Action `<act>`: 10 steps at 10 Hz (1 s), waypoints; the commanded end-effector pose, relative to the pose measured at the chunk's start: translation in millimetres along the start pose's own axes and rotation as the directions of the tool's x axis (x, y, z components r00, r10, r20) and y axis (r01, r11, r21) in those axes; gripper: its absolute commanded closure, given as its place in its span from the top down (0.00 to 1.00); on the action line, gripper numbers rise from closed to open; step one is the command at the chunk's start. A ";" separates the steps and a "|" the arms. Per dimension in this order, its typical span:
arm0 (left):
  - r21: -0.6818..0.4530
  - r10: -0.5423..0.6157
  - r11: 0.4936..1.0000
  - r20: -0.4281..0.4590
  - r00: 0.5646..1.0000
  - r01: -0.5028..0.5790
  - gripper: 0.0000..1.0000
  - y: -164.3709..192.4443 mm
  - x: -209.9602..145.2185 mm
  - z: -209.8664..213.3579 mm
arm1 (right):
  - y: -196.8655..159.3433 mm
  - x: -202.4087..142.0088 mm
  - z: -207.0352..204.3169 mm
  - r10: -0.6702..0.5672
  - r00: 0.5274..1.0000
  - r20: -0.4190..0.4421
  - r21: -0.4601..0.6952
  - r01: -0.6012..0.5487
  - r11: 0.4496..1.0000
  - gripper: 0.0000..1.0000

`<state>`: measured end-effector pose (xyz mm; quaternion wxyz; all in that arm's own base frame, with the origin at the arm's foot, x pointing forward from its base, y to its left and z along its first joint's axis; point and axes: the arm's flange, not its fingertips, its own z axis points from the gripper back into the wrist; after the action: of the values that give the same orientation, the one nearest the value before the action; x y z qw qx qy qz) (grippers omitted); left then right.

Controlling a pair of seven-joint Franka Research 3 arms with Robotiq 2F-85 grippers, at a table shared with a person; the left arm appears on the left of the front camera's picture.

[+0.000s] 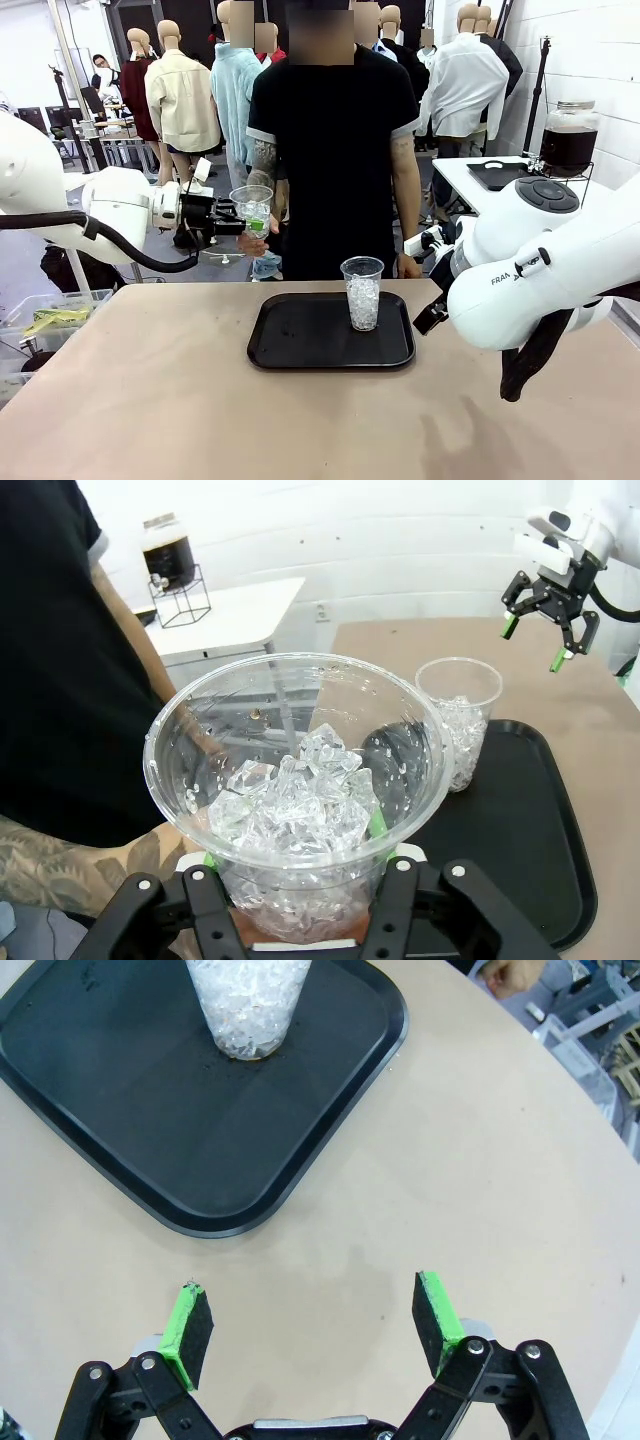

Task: Pour the drink into the iced cup.
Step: Open the gripper to release the iced cup you were holding, then pick up the iced cup indicated by the human and present it to them.

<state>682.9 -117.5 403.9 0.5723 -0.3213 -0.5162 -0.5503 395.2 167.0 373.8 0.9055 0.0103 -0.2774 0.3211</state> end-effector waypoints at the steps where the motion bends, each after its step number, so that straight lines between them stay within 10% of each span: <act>1: 0.024 0.014 1.000 0.024 1.000 -0.015 0.60 8.6 4.2 0.7 | 0.6 -0.2 -0.2 0.000 1.000 0.000 0.001 0.000 1.000 1.00; 9: 0.038 0.026 0.999 0.009 1.000 -0.026 0.60 5.0 4.0 5.5 | 0.6 -0.2 -0.2 0.000 1.000 0.000 0.001 0.000 1.000 1.00; 10: 0.048 0.048 0.998 -0.013 0.999 -0.047 0.77 2.0 4.3 7.8 | 0.6 -0.2 -0.2 0.000 1.000 0.000 0.001 0.000 1.000 1.00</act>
<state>685.8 -113.3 408.8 0.5800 -0.3202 -0.5177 -0.5414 395.2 167.0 373.8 0.9055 0.0103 -0.2774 0.3211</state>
